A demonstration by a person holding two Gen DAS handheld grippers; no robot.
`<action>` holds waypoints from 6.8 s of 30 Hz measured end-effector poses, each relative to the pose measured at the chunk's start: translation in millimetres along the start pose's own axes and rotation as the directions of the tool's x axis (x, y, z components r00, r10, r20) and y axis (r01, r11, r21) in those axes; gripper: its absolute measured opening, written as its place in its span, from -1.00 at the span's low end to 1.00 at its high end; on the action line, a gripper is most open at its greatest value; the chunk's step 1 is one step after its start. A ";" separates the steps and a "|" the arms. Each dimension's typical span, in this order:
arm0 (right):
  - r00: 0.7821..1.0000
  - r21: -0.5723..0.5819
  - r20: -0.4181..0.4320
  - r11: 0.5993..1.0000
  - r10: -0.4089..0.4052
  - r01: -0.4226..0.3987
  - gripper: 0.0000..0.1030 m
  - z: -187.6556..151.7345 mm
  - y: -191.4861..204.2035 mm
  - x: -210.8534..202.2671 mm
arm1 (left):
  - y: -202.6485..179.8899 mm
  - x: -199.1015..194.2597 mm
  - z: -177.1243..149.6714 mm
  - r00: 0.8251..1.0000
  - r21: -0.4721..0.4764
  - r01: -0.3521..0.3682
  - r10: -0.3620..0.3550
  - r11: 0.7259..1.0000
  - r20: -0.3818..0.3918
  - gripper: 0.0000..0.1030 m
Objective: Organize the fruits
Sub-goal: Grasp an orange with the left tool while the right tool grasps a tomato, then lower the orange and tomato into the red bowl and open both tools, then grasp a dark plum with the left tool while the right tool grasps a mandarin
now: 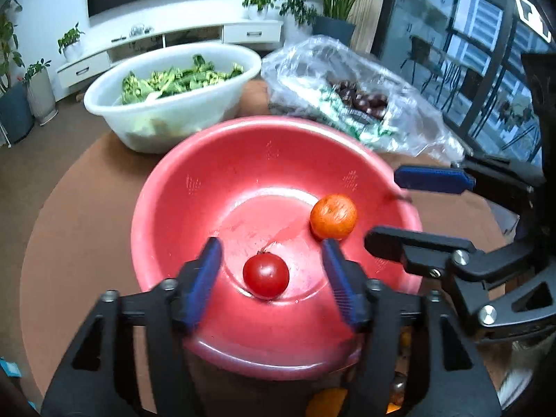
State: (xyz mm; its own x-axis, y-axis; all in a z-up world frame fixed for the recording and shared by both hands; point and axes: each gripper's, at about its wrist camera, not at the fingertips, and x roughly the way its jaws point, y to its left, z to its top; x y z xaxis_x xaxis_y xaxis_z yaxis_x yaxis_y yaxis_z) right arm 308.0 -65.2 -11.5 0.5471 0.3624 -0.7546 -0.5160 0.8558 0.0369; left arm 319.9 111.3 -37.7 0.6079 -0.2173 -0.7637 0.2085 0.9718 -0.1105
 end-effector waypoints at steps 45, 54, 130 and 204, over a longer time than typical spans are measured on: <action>0.988 -0.092 -0.104 0.988 0.116 -0.126 0.34 -164.5 61.3 -77.2 | -35.6 -58.1 -101.6 0.994 0.022 0.085 -0.083 0.996 -0.075 0.25; 0.984 -0.109 -0.137 0.985 0.118 -0.133 0.22 -170.3 62.9 -72.6 | -24.0 -51.7 -98.7 0.979 -0.036 0.180 -0.183 0.983 -0.086 -0.13; 0.993 -0.129 -0.110 0.989 0.051 -0.066 -0.15 -4.2 28.2 36.1 | 33.8 19.7 29.2 0.994 -0.105 0.102 -0.105 0.989 -0.021 0.29; 0.987 -0.064 -0.112 0.990 0.117 -0.125 -0.17 -165.4 90.8 -59.8 | -39.1 -74.8 -136.6 0.997 0.116 0.072 -0.067 0.991 -0.047 -0.45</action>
State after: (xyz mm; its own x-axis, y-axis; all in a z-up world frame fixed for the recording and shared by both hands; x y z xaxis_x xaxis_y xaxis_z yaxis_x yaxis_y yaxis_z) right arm 119.4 -70.2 -71.4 0.4054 0.4162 -0.8139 -0.6214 0.7784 0.0886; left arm 161.6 102.2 -63.1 0.5559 -0.2773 -0.7836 0.3390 0.9364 -0.0909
